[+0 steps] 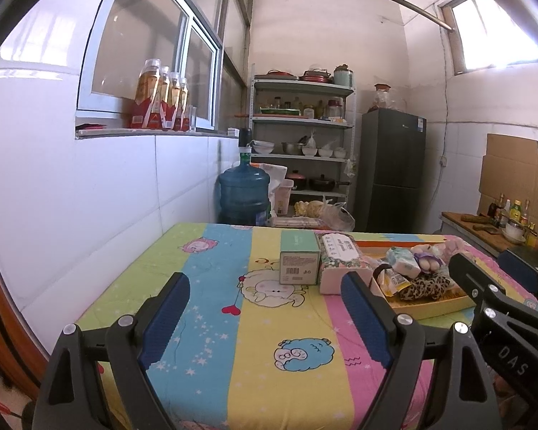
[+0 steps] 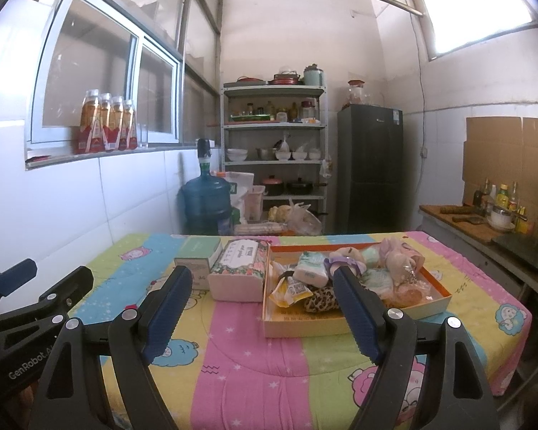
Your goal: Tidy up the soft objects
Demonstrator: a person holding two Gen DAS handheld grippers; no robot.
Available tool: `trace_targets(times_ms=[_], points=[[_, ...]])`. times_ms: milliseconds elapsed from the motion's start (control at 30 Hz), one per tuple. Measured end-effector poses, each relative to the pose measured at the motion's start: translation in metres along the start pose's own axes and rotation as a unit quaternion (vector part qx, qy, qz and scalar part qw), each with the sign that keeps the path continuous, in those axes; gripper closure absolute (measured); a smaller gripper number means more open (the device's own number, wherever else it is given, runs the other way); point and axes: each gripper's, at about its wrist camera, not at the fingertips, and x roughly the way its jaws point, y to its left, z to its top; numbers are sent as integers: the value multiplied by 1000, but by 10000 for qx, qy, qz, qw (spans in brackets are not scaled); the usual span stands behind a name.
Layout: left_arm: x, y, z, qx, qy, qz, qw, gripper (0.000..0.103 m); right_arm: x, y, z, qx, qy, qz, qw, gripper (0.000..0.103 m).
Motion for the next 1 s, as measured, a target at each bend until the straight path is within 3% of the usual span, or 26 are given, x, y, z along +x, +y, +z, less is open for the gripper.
trace_targets(times_ms=[1000], points=[[1,1,-3,8,30,-9,10000,17,-2,0,0,22,-42,-38,10000,21]])
